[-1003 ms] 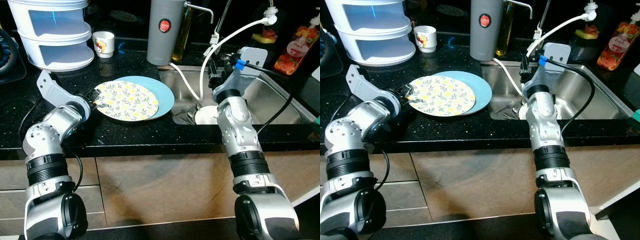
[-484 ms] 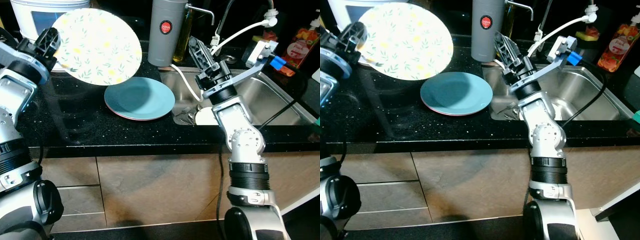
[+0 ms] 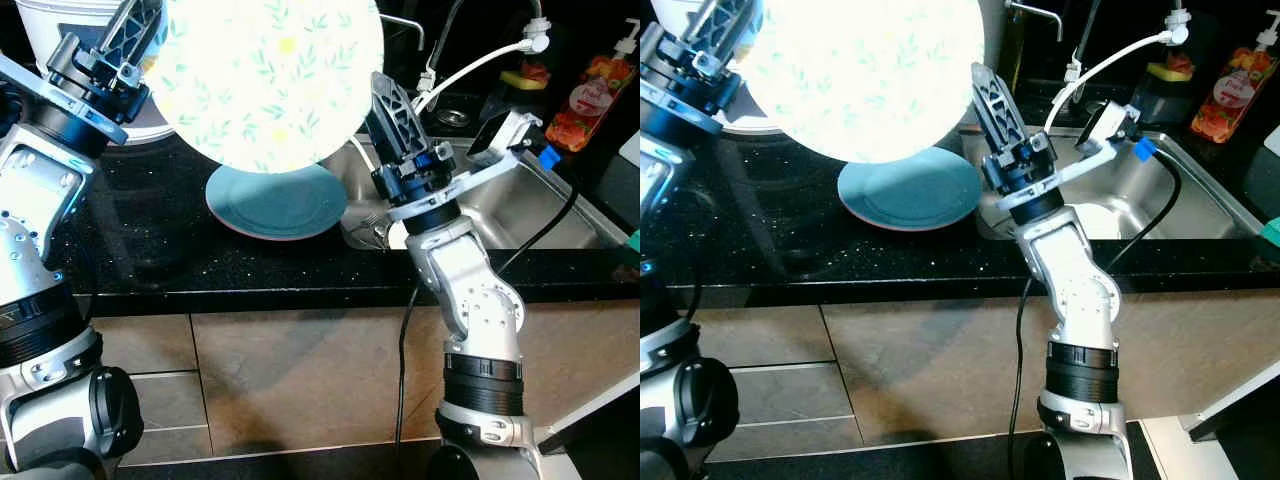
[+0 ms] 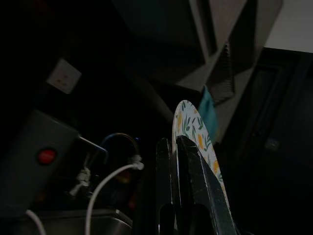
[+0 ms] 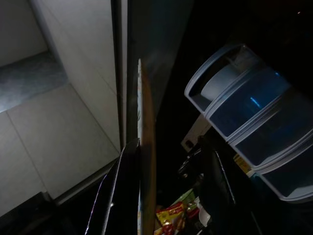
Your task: Kitchen organization
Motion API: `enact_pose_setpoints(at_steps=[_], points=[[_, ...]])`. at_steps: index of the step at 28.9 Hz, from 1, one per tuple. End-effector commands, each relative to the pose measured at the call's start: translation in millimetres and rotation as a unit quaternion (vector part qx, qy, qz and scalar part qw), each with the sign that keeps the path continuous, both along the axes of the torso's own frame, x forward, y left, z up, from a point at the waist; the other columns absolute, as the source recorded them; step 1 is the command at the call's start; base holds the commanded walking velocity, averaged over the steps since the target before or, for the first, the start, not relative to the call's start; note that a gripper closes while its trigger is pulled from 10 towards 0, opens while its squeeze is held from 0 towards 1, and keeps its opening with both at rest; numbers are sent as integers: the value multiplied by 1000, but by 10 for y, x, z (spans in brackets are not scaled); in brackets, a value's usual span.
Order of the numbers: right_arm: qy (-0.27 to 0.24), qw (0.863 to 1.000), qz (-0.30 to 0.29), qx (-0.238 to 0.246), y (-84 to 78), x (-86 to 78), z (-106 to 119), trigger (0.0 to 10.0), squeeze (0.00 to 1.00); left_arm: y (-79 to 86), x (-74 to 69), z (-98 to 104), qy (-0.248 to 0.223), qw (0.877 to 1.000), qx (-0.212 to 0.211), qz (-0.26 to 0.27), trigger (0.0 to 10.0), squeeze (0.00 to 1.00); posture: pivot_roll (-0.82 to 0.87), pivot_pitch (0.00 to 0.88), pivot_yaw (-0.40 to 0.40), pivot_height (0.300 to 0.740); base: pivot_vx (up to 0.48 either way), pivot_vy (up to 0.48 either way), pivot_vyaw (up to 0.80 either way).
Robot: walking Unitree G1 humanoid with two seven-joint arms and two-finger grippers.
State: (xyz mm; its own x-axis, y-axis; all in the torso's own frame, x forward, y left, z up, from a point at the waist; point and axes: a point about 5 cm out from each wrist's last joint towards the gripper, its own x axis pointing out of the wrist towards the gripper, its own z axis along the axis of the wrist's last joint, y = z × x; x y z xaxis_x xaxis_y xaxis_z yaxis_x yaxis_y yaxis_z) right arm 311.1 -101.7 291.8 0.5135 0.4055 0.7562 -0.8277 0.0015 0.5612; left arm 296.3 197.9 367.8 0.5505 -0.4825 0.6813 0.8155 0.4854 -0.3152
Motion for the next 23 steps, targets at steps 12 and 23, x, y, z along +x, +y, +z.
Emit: enact_pose_setpoints(at_steps=[12,23], points=[[-32,998,6,-46,98,-153,67,0,0,-344,36,-177,19,998,35,-46,10000,0,85,0,-84,740,0,0,0],[-44,998,8,-50,90,-163,60,0,0,-560,62,-222,9,998,56,6,10000,1000,88,0,-78,740,0,0,0]])
